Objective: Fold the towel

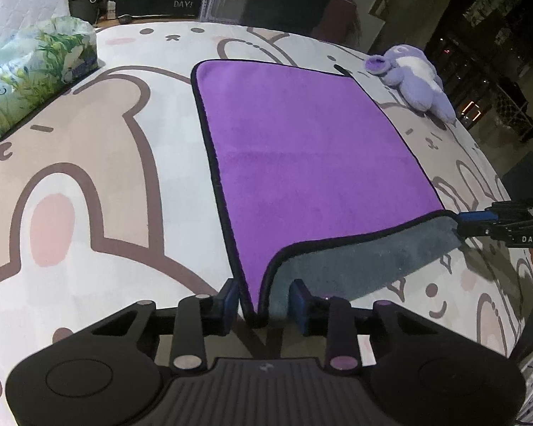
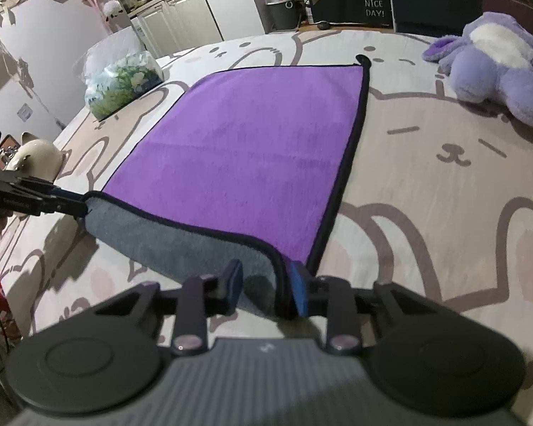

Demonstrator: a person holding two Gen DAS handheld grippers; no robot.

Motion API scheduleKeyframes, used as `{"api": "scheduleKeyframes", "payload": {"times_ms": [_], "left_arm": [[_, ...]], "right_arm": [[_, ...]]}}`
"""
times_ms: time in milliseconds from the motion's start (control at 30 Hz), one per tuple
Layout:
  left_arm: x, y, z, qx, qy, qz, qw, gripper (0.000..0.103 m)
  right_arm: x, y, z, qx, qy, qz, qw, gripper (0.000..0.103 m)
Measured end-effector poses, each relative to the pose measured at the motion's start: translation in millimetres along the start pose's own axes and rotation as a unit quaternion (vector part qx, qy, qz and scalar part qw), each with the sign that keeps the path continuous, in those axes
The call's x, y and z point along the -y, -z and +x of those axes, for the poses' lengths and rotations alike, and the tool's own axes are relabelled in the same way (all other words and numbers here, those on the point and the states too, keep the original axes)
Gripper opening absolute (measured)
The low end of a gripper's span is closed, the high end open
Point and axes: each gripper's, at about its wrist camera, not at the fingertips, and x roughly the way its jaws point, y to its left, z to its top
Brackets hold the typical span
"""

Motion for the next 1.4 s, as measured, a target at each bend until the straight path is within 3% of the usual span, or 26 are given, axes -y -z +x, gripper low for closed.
{"api": "scheduleKeyframes", "payload": {"times_ms": [267,400,533,633,867,1400], "left_arm": [[6.7,-5.3,-0.1,0.008,0.002,0.001,1.0000,0.027],[12.0,-7.3,3.9,0.004,-0.014,0.010,0.9999,0.022],[14.8,-8.2,6.2,-0.002,-0.016,0.016,0.9997,0.009],[14.9,-7.9,5.1,-0.003,-0.021,0.017,0.9996,0.006],[19.4,-8.6,1.5,0.003,-0.027,0.026,0.9993,0.005],[32.0,-29.7,-29.1,0.096,-0.057,0.023,0.9934,0.005]], "right_arm": [[-3.5,-1.6,3.1,-0.003,-0.002,0.003,1.000,0.035],[-3.3,-3.8,7.9,-0.011,0.003,-0.002,1.000,0.027],[-6.9,-3.8,10.0,-0.018,0.008,-0.013,1.000,0.016],[-9.0,-4.1,7.8,-0.017,0.006,-0.017,1.000,0.010],[-12.6,-5.1,4.0,-0.014,0.010,-0.021,1.000,0.009],[-19.2,-24.0,-22.2,0.069,0.018,-0.002,0.997,0.006]]}}
